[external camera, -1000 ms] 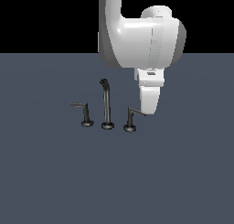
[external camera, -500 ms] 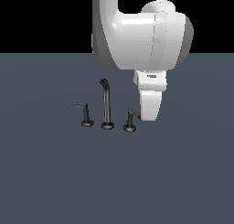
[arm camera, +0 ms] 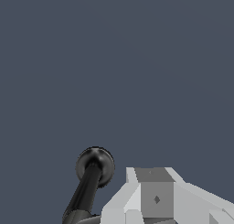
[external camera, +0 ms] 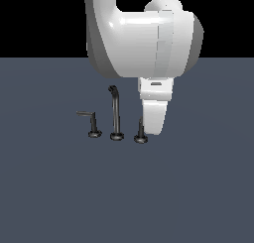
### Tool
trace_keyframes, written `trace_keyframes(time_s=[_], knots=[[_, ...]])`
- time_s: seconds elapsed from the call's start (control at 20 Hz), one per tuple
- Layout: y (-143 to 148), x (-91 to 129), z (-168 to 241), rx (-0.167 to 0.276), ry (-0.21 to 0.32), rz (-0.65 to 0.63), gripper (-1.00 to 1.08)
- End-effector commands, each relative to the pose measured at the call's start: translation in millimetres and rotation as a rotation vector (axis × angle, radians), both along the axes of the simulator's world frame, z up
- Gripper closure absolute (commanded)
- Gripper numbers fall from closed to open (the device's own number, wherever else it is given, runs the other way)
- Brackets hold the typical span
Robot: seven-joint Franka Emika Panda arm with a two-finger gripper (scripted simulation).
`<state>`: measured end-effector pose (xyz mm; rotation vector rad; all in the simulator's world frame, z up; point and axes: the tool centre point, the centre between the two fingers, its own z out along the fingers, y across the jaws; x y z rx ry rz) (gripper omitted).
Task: Turn on the faucet by rotating a designated handle.
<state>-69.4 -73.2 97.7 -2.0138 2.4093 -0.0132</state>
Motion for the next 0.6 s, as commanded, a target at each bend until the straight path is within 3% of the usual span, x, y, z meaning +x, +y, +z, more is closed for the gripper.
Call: trace_keyframes(time_s=[0.0,0.05,0.1,0.55], knots=[[28,-6,0,0.005,0.006,0.031,1.08],[28,-6,0,0.005,0.006,0.031,1.08],[7,-4,0,0.001,0.003,0.000,1.08],[60,13,0,0.005,0.006,0.026,1.08]])
